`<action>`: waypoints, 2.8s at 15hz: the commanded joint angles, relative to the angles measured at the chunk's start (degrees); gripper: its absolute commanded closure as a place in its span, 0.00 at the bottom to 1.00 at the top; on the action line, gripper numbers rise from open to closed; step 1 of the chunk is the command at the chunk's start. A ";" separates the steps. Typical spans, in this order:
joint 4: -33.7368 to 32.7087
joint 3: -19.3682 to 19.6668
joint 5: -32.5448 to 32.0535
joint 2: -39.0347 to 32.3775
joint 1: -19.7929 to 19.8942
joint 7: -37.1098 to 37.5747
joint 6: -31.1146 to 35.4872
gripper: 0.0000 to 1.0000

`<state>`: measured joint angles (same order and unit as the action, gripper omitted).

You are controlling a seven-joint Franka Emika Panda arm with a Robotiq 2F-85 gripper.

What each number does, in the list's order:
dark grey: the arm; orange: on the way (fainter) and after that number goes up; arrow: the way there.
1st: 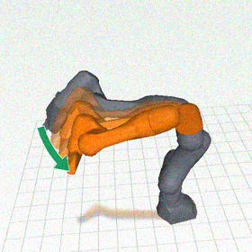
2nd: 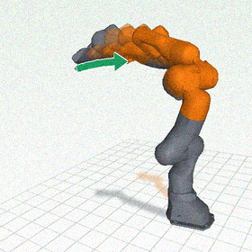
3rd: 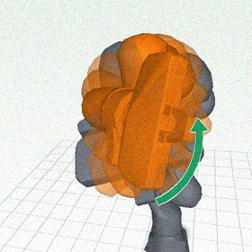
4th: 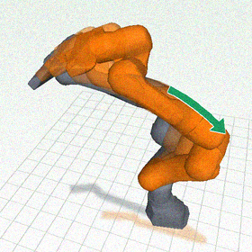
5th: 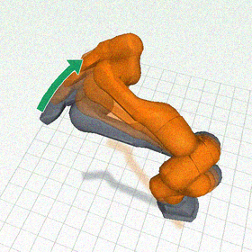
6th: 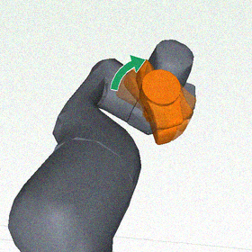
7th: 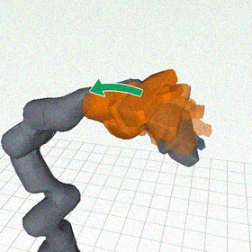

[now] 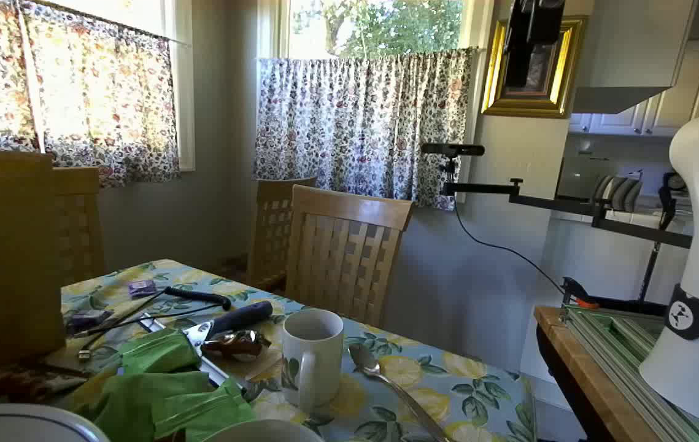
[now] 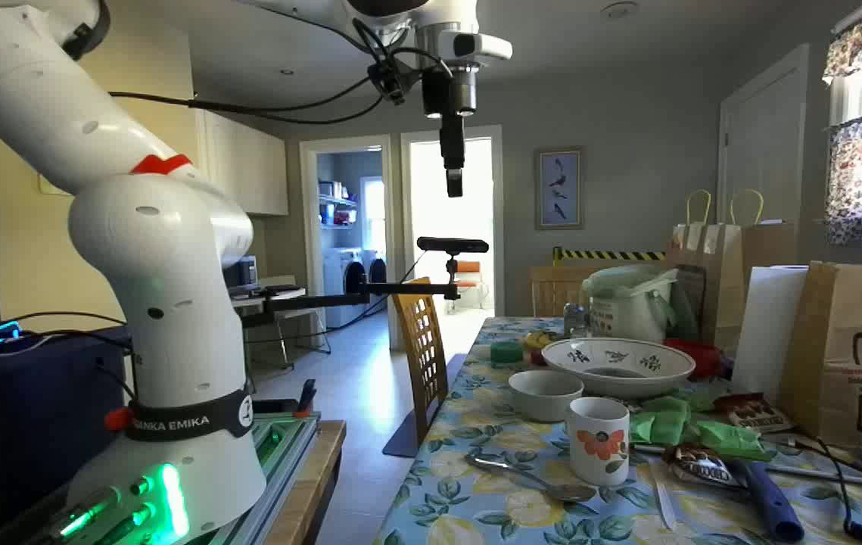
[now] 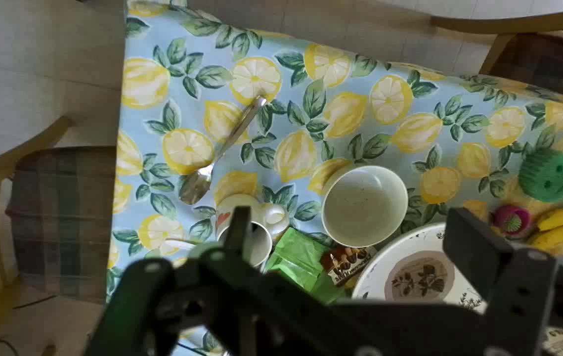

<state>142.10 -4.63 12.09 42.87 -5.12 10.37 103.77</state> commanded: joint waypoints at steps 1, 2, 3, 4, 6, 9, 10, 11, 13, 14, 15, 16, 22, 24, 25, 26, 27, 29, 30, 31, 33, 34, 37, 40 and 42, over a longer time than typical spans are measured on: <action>-0.18 -0.50 0.36 -0.02 0.72 -0.37 -0.26 0.00; -0.18 -0.50 0.36 -0.02 0.72 -0.37 -0.26 0.00; -0.18 -0.51 0.36 -0.02 0.72 -0.37 -0.26 0.00; -0.18 -0.51 0.36 -0.02 0.72 -0.37 -0.26 0.00; -0.18 -0.51 0.36 -0.02 0.72 -0.37 -0.26 0.00; -0.18 -0.51 0.36 -0.02 0.72 -0.37 -0.26 0.00; -1.62 -1.96 -0.58 -3.38 1.51 1.91 -0.14 0.00; -2.48 -2.19 -0.71 -5.22 1.48 1.84 -0.07 0.00; -5.17 -3.52 -0.24 -11.70 1.50 2.58 2.28 0.00; -6.59 -3.88 0.36 -15.78 1.15 2.10 4.02 0.00; -7.70 -4.17 0.29 -18.49 1.14 2.45 5.10 0.00; -9.49 -4.40 -0.29 -21.67 1.25 2.96 5.30 0.00; -24.92 -3.67 -2.19 -43.04 0.62 2.70 3.52 0.00; -31.03 -3.42 -2.65 -49.86 0.15 2.12 2.47 0.00; -34.06 -3.29 -2.55 -52.89 -0.06 1.93 1.89 0.00; -37.07 -3.14 -2.16 -55.83 -0.22 1.52 1.36 0.00; -40.09 -3.08 -2.47 -58.67 -0.48 1.21 0.86 0.00; -46.07 -2.94 -2.99 -63.82 -0.98 0.82 -1.38 0.00; -49.01 -2.83 -3.19 -66.40 -1.23 0.68 -2.58 0.00; -51.98 -2.70 -3.39 -68.82 -1.49 0.72 -4.01 0.00; -57.98 -2.43 -4.29 -73.82 -2.19 0.59 -7.64 0.00; -60.76 -2.25 -4.75 -76.24 -2.61 0.53 -9.48 0.00; -68.81 -2.00 -6.15 -83.05 -3.67 -0.40 -15.30 0.00; -74.42 -1.64 -7.54 -87.85 -4.55 -1.73 -20.06 0.00; -76.83 -1.38 -7.93 -89.82 -4.94 -2.47 -22.02 0.00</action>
<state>73.01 -6.82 5.55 -41.95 -9.03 10.06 86.48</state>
